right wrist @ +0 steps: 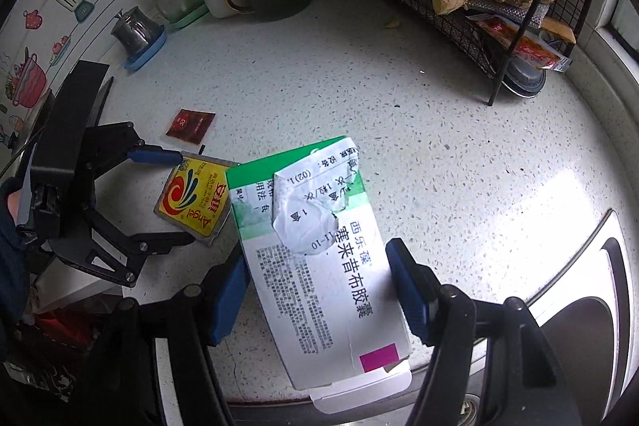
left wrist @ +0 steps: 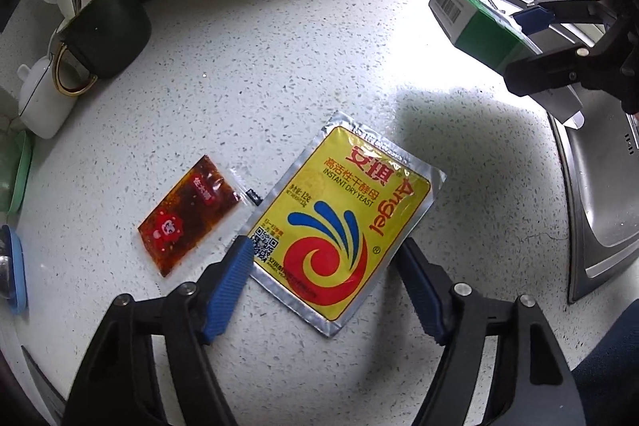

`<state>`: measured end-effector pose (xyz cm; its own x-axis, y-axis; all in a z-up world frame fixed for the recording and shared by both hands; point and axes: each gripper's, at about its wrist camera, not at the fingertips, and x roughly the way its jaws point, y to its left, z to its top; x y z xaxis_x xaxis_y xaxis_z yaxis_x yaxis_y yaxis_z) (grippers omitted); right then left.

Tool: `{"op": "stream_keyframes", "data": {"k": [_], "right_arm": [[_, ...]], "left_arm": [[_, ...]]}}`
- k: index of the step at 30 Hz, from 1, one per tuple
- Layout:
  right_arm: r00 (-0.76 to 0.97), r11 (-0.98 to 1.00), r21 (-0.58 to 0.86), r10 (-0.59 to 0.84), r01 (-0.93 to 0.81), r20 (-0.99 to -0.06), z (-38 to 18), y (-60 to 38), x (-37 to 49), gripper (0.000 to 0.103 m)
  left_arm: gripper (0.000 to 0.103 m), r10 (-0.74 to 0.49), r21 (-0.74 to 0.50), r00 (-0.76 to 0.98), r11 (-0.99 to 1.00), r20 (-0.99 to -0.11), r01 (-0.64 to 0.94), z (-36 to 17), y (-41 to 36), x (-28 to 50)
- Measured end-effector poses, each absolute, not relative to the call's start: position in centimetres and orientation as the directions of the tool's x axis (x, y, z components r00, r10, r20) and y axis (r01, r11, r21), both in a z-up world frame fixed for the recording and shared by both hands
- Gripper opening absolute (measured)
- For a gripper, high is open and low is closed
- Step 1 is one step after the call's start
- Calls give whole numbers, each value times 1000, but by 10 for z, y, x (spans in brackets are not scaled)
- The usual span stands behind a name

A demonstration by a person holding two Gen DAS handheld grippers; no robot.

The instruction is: Collect trash

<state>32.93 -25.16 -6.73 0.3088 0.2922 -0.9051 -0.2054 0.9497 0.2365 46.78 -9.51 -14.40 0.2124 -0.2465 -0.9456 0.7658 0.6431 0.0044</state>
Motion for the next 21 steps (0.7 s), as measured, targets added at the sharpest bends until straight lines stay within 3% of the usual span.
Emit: {"op": "stream_keyframes", "data": {"k": [9, 21], "right_arm": [[314, 944, 265, 316, -195, -896, -67, -244, 330, 65], [317, 938, 304, 343, -167, -884, -67, -244, 325, 65]], "left_arm": [[50, -246, 4, 227, 670, -942, 743, -132, -91, 467], [20, -292, -108, 184, 756, -939, 646, -117, -79, 464]]}}
